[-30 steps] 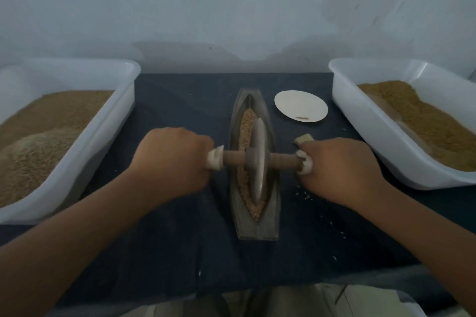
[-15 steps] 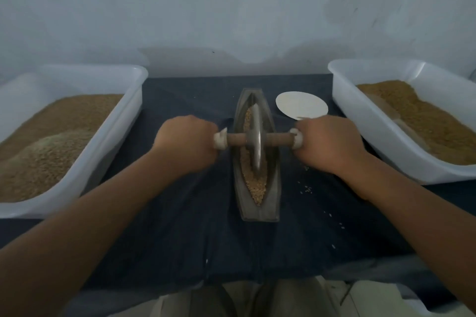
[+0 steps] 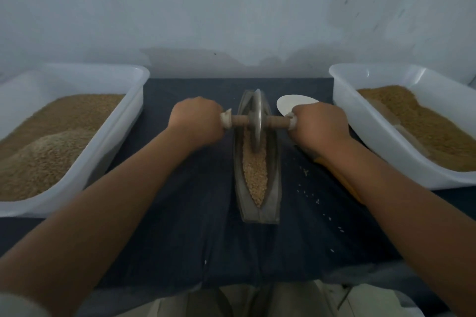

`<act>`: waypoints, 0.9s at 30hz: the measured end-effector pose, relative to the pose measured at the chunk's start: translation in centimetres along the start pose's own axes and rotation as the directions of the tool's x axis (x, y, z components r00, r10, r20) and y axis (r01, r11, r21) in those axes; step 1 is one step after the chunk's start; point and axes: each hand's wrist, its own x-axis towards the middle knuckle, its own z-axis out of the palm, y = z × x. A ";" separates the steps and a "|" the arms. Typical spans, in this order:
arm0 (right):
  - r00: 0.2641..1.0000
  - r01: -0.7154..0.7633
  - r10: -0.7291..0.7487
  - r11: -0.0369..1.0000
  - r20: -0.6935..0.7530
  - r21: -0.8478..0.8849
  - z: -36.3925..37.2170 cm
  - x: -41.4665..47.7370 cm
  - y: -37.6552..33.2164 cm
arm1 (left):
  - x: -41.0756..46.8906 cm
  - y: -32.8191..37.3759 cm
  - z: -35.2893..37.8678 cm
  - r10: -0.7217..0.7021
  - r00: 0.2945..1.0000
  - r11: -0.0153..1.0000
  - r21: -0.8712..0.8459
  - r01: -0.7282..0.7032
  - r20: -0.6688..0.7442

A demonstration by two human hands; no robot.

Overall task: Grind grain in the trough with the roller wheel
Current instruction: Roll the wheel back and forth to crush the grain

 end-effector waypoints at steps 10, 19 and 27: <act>0.994 0.109 -0.110 0.993 0.022 0.033 -1.0 -6.7 0.8 | -6.7 -1.0 0.5 0.157 0.985 0.987 0.058 -0.153 -0.078; 0.986 -0.033 0.029 0.999 0.165 0.018 -0.5 -1.0 0.3 | -0.4 0.1 -1.0 0.070 0.997 0.997 0.042 -0.072 0.040; 0.978 0.209 -0.209 0.977 0.005 0.034 -2.1 -6.6 1.0 | -6.9 -1.6 0.6 0.113 0.991 0.992 -0.057 -0.110 0.066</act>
